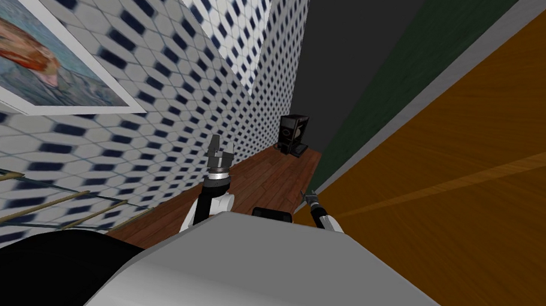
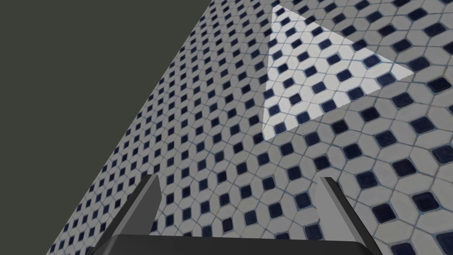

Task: Push the door open

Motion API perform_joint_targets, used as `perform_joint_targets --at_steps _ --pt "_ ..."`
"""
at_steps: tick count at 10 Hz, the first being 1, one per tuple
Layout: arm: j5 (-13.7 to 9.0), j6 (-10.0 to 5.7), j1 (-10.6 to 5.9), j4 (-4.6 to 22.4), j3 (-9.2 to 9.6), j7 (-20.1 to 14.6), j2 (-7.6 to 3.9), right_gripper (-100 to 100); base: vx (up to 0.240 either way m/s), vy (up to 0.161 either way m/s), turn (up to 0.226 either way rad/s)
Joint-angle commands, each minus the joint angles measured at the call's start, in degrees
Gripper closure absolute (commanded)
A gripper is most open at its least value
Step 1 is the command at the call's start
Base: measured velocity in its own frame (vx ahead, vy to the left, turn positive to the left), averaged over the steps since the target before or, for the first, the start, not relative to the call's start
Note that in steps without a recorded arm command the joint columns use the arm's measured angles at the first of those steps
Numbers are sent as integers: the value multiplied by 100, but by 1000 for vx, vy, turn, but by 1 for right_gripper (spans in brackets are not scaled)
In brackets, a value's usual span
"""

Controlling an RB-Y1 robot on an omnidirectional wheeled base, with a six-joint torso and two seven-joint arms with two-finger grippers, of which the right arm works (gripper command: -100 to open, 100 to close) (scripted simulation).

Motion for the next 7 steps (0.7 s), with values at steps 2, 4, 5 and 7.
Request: perform_joint_targets --at_steps 2,4,5,7 --pt "-6 -3 -5 3 -25 3 -29 -100 0 -2 -3" --pt "-6 -3 -5 3 -25 3 -29 -100 -1 -4 -10" --pt "-6 -3 -5 3 -25 3 -29 -100 0 0 0" --pt "-6 -3 -5 3 -25 3 -29 -100 0 0 0"
